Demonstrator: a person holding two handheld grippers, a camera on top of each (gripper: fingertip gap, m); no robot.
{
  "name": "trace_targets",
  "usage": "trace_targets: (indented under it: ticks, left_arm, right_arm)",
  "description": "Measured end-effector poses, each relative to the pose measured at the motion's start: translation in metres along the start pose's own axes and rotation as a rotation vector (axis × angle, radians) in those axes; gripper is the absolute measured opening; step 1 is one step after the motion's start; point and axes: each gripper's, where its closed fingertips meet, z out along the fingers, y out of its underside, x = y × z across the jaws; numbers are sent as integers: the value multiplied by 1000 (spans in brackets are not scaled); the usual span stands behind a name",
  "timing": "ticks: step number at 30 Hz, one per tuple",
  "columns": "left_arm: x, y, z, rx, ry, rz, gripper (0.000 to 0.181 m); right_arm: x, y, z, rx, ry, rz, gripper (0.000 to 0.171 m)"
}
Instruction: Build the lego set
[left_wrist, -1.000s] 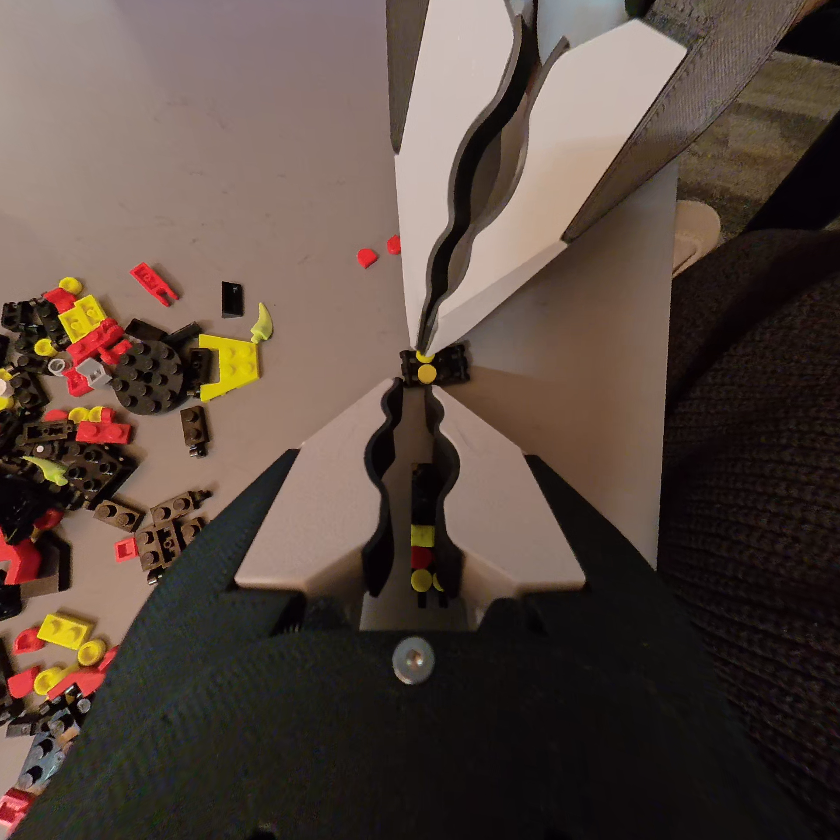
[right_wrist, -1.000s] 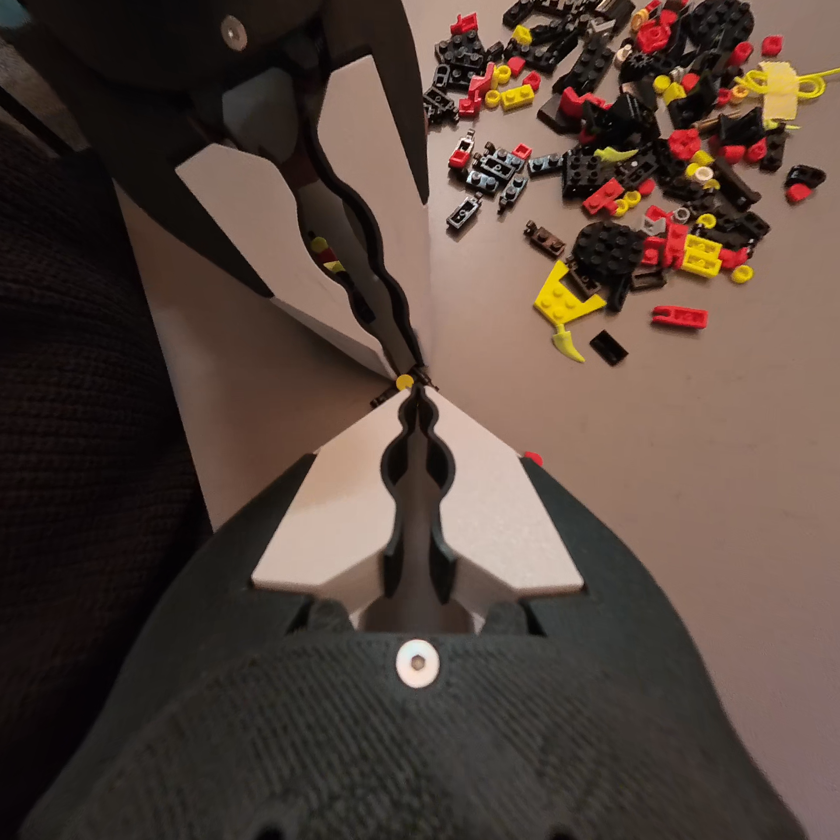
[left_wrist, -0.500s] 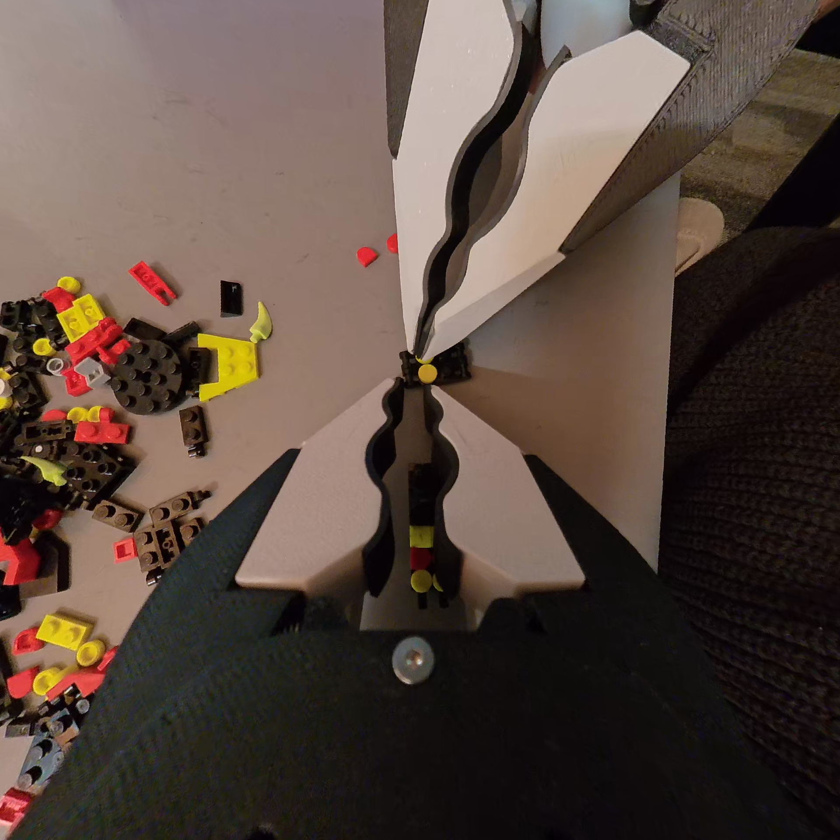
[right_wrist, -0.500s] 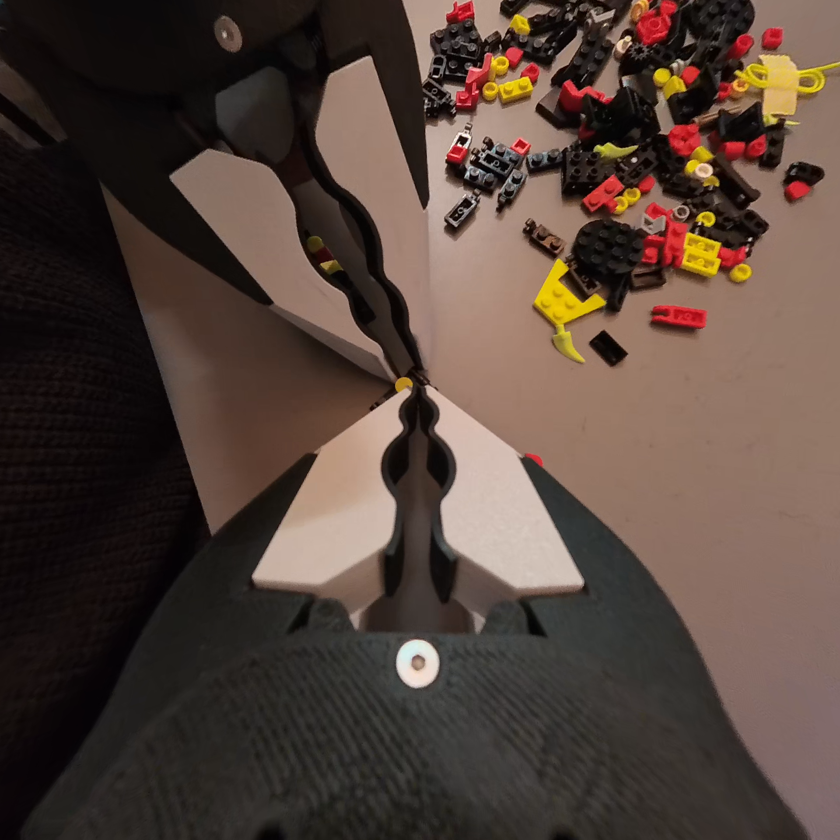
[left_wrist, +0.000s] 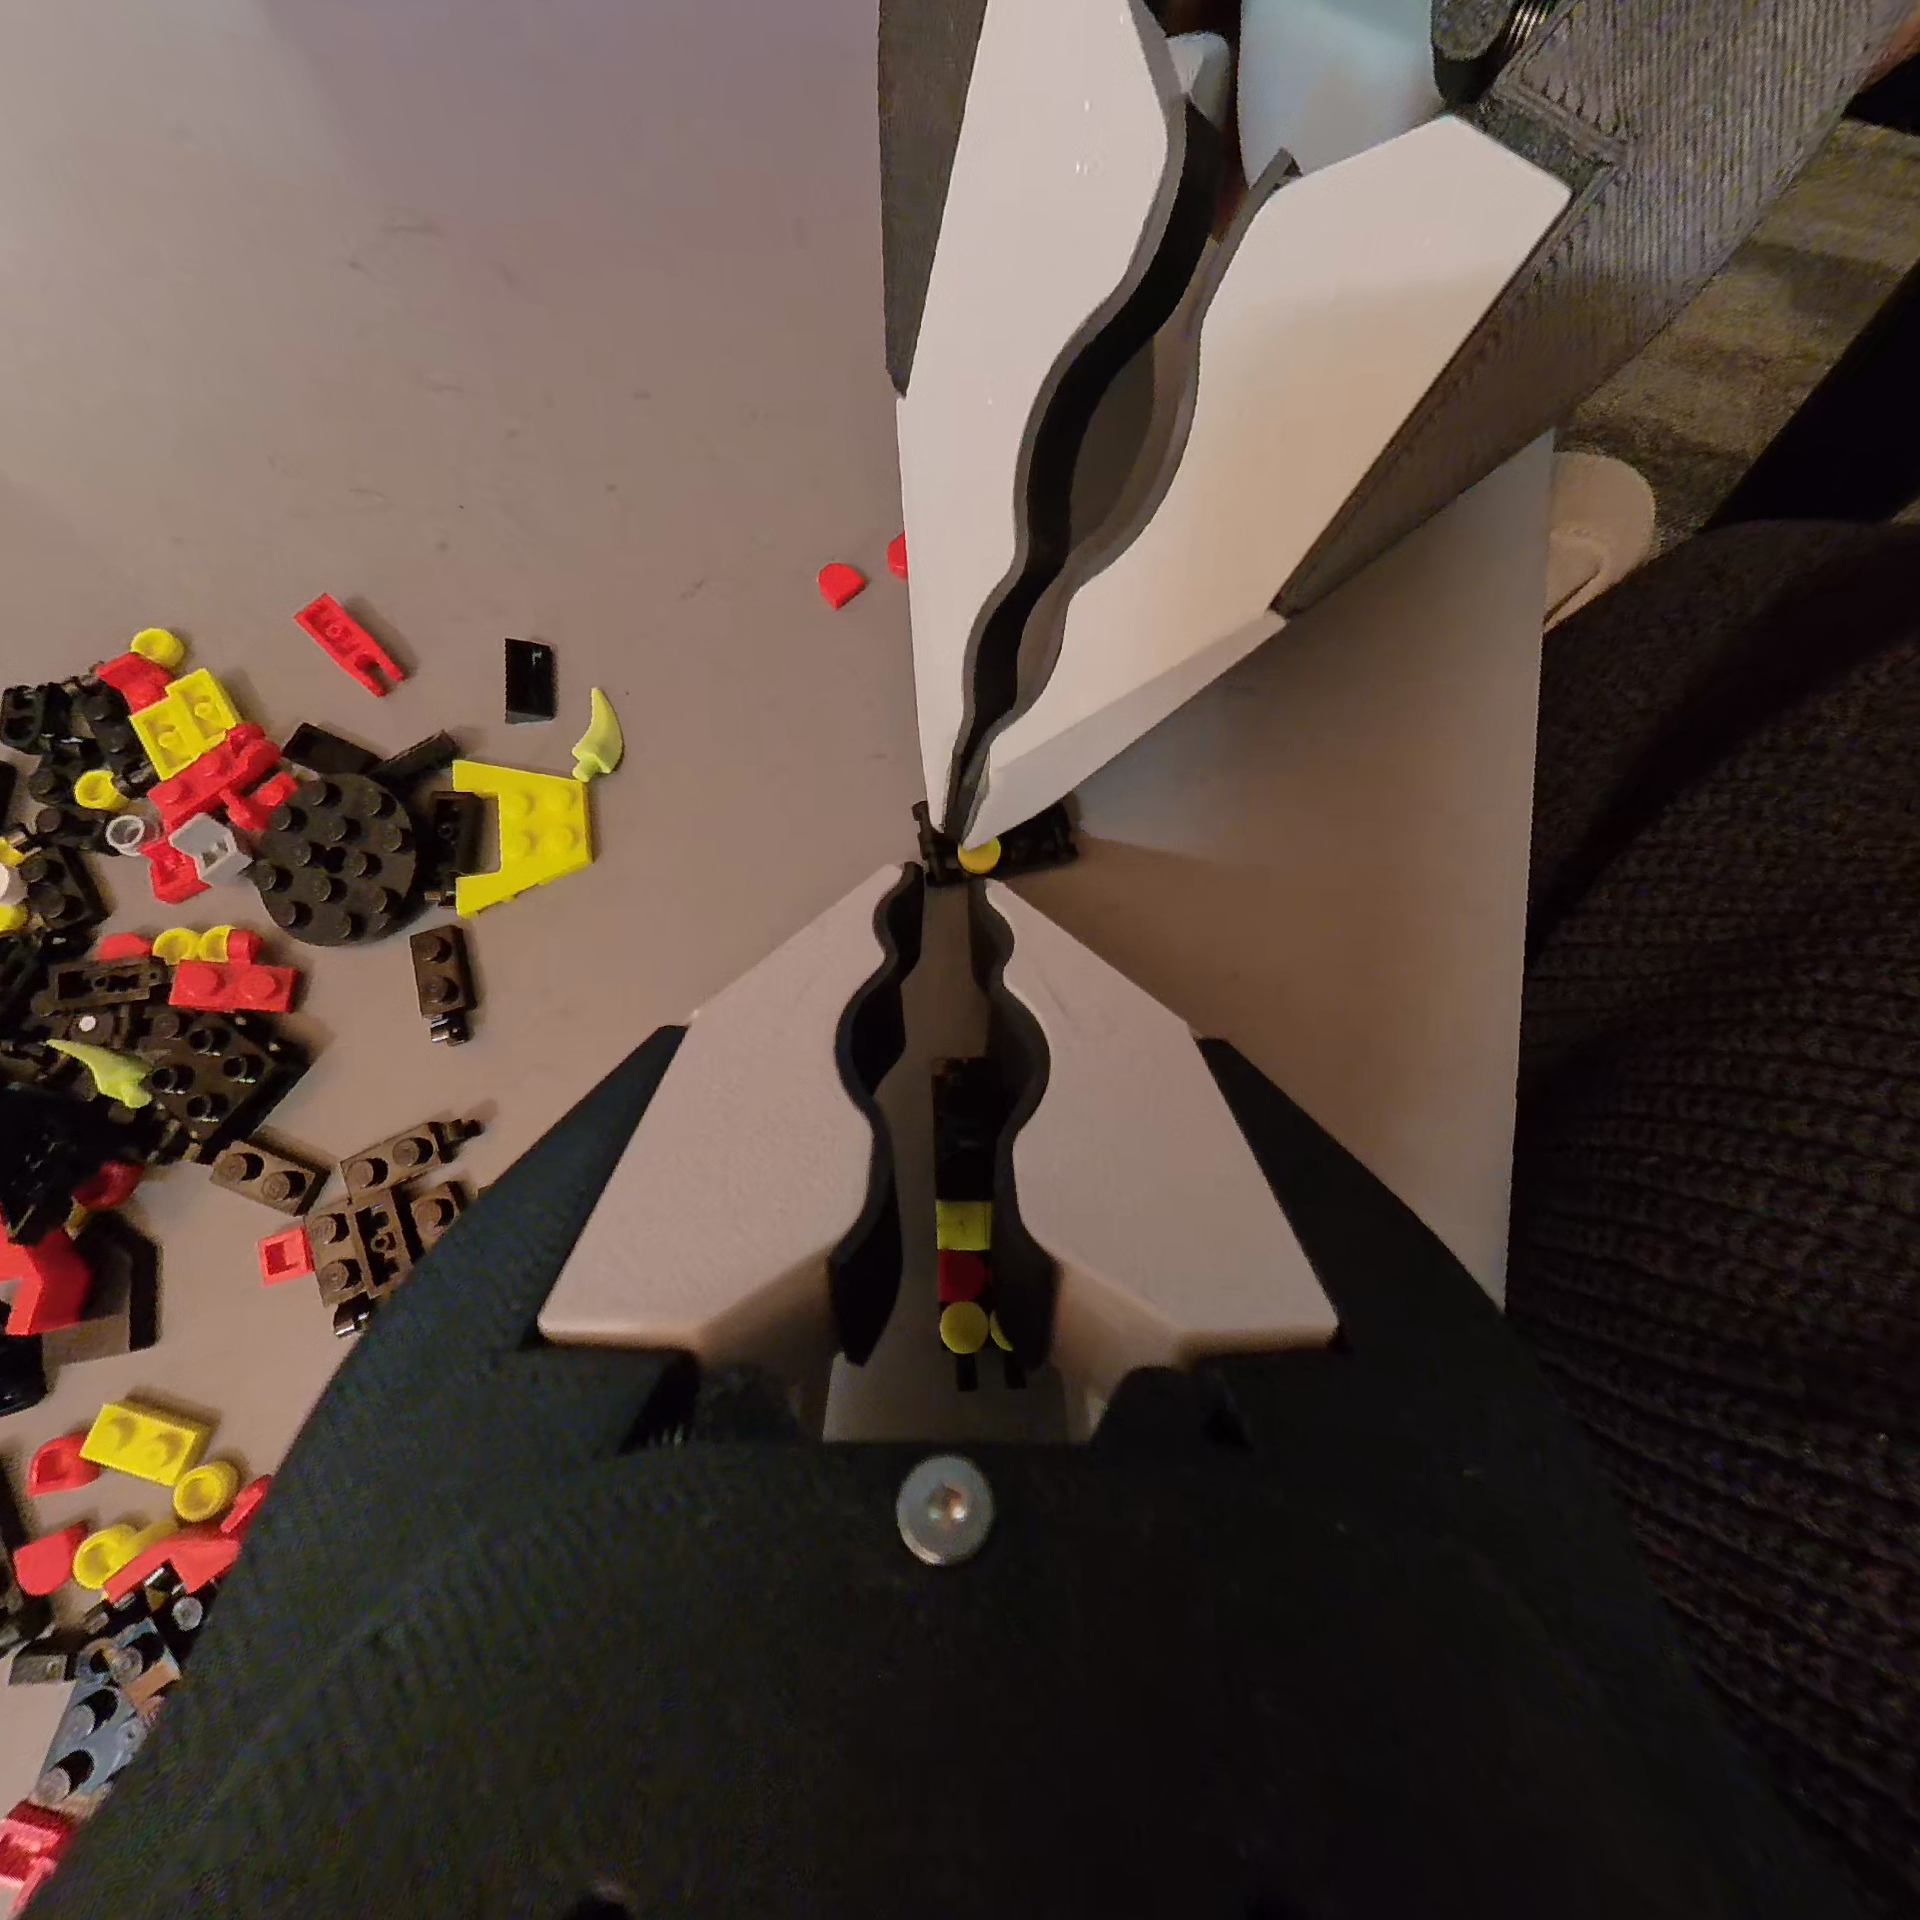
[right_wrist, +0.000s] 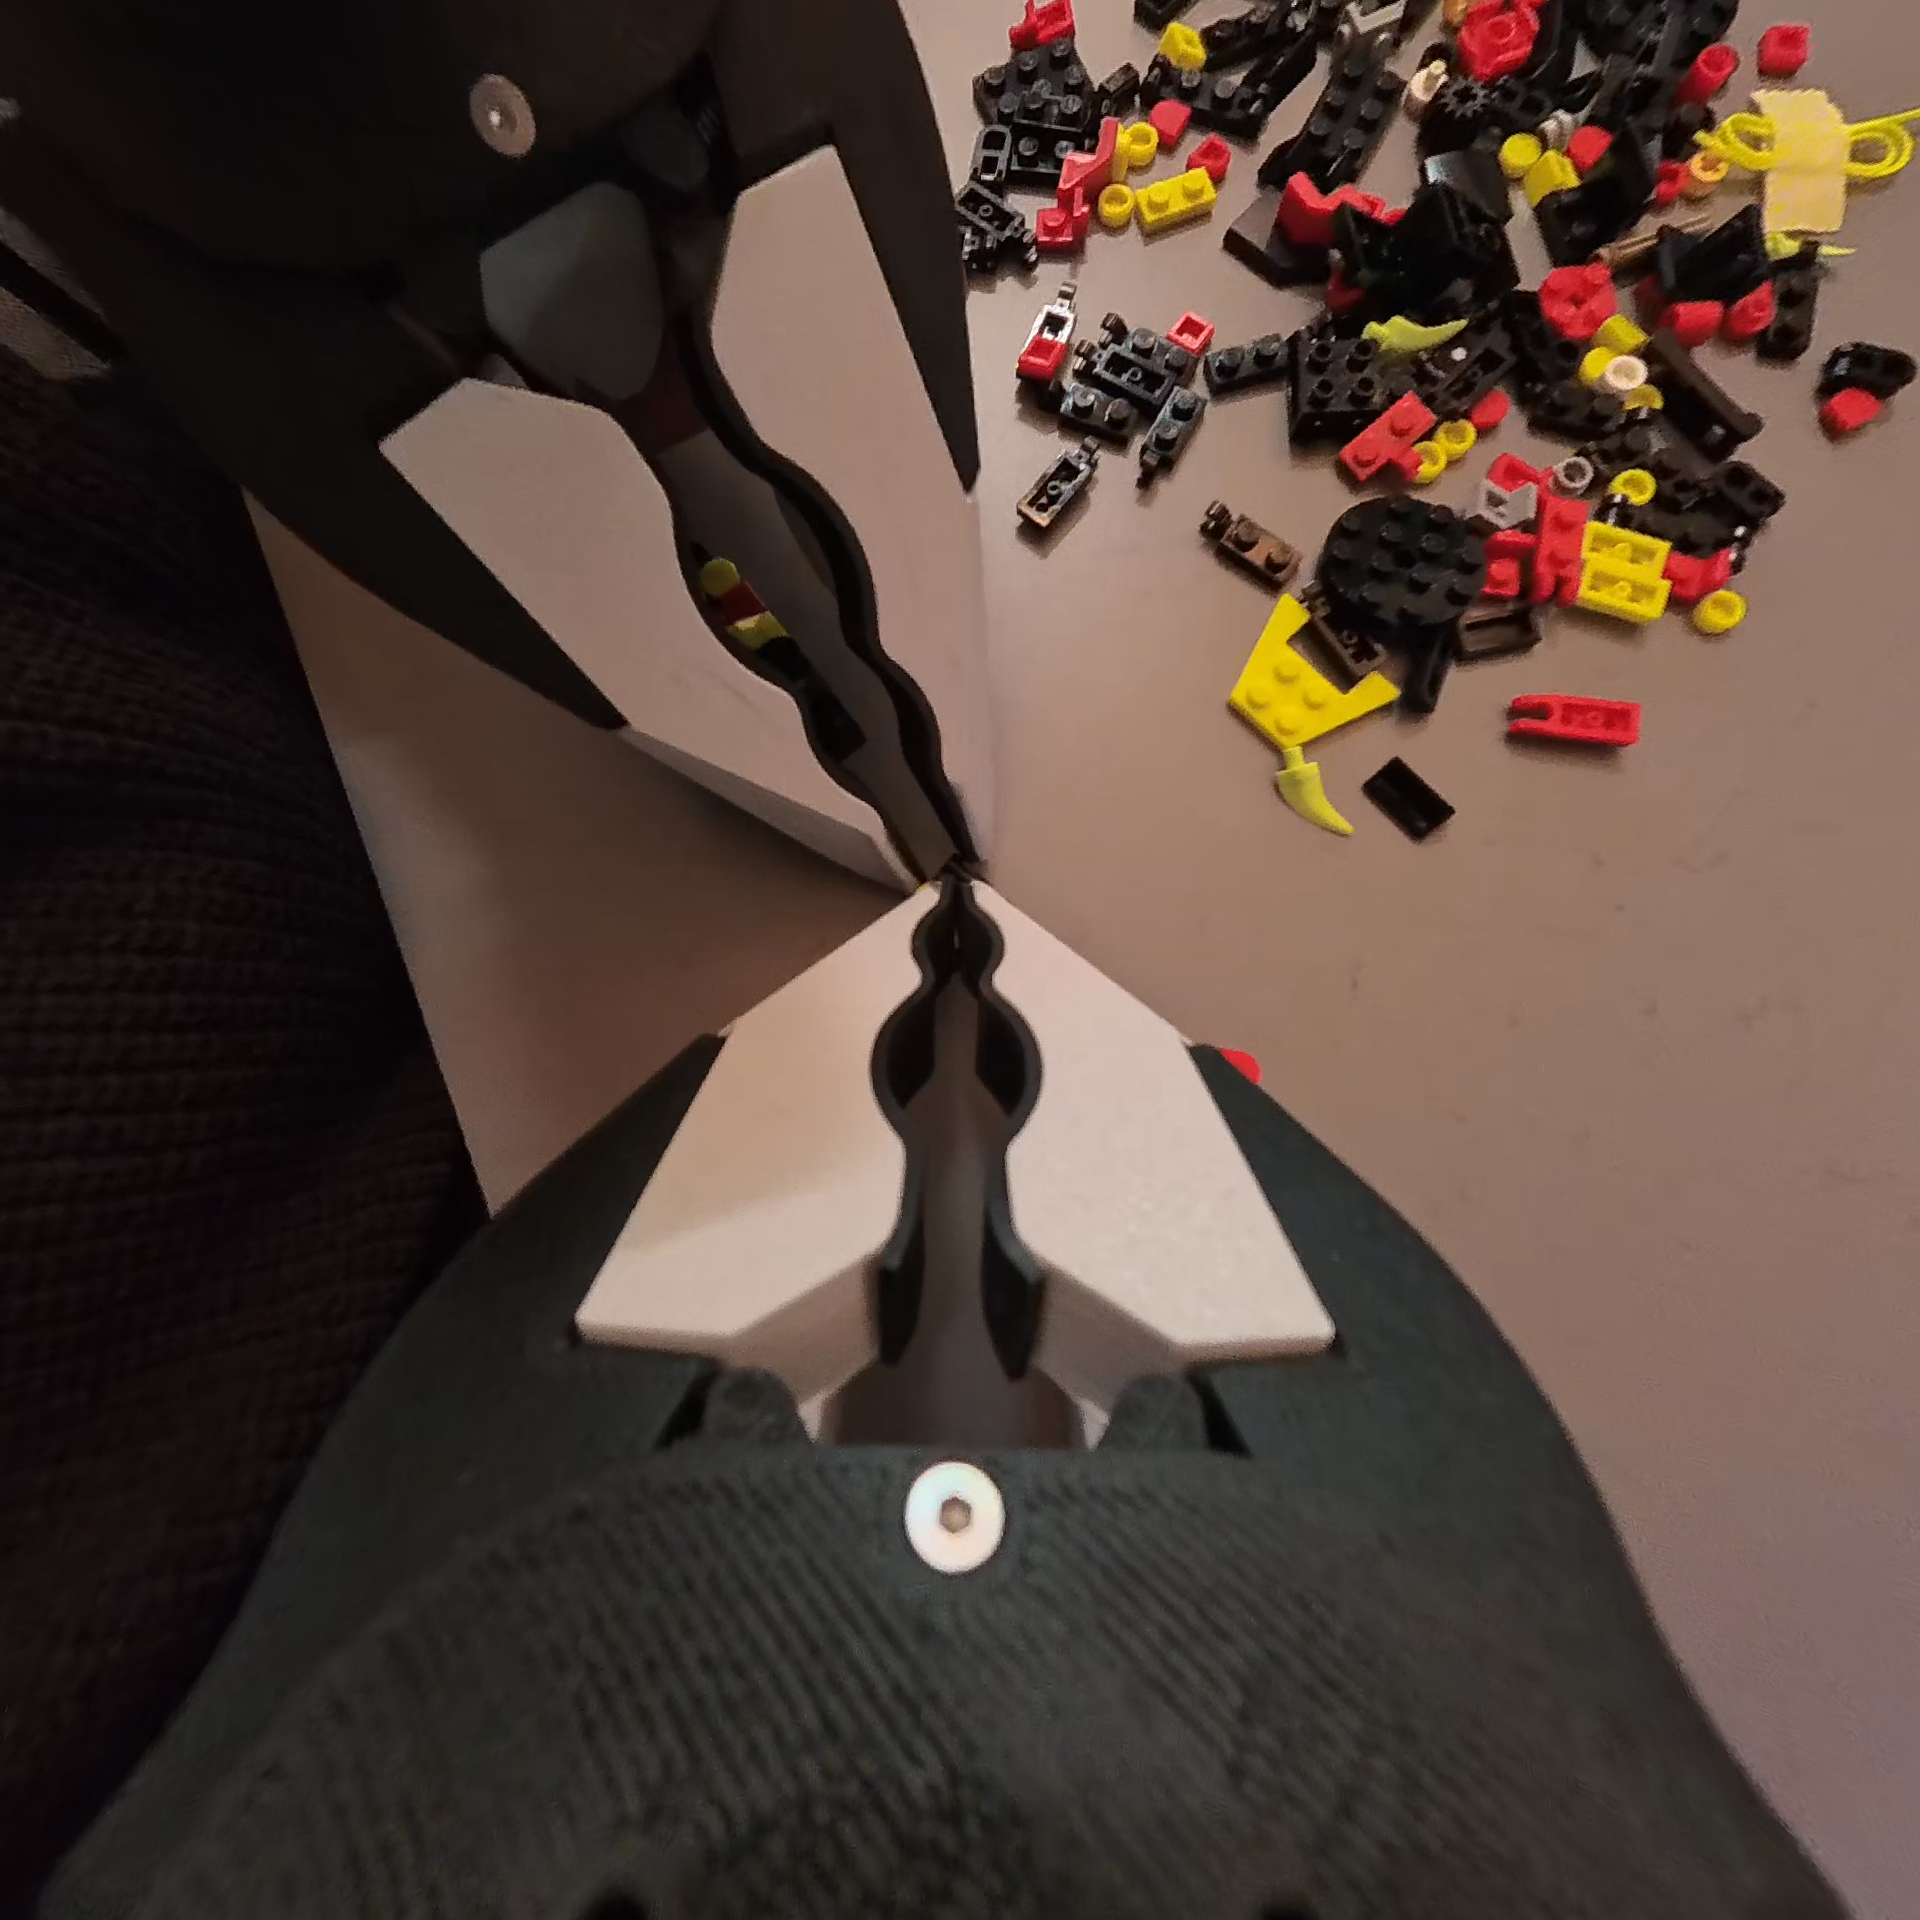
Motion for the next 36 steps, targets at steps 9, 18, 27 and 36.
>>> trace_targets:
  ticks: [9,18,27,36]
  left_arm:
    - [-2,0,-2,8,-3,-6,6]
    - [-8,-7,-9,56,-20,-32,7]
    - [-19,-8,-15,100,-21,-103,6]
    - [-20,-6,-15,97,-27,-96,7]
  right_arm:
    - [9,-8,-14,76,26,9,0]
    - [2,-3,-7,33,-4,-2,0]
    - [4,2,-5,6,-15,37,0]
    - [4,2,-6,11,-7,36,0]
